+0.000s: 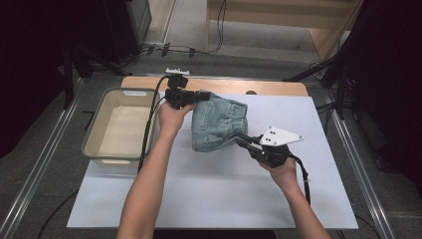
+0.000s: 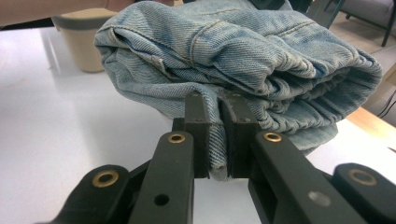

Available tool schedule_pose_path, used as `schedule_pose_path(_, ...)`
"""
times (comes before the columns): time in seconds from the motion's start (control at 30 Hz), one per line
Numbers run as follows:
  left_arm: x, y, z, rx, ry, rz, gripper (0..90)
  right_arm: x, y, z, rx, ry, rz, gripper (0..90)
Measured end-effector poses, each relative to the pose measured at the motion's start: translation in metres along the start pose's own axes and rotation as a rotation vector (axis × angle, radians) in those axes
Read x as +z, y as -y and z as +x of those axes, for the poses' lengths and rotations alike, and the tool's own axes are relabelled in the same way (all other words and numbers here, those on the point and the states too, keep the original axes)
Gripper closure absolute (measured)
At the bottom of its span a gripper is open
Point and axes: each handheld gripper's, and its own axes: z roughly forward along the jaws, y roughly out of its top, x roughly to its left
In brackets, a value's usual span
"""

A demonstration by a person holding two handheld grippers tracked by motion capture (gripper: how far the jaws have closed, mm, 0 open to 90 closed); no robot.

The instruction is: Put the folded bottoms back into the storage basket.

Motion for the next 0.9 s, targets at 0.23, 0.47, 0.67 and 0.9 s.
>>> schedule_pose_path(0.23,-0.008,-0.011,-0.008,0.035,-0.001,-0.019,75.6,-0.004,-0.009,0.0,-0.002,0.002,-0.024,81.1)
schedule_pose_path(0.47,-0.014,-0.017,-0.011,0.05,-0.004,-0.028,75.6,-0.007,-0.017,0.0,-0.011,0.008,-0.039,81.1)
schedule_pose_path(0.67,-0.024,-0.023,-0.013,0.061,-0.006,-0.042,75.5,-0.008,-0.025,0.003,-0.02,0.01,-0.051,81.1)
schedule_pose_path(0.9,-0.035,-0.026,-0.011,0.066,-0.017,-0.051,75.6,-0.004,-0.033,0.006,-0.029,0.002,-0.065,81.1)
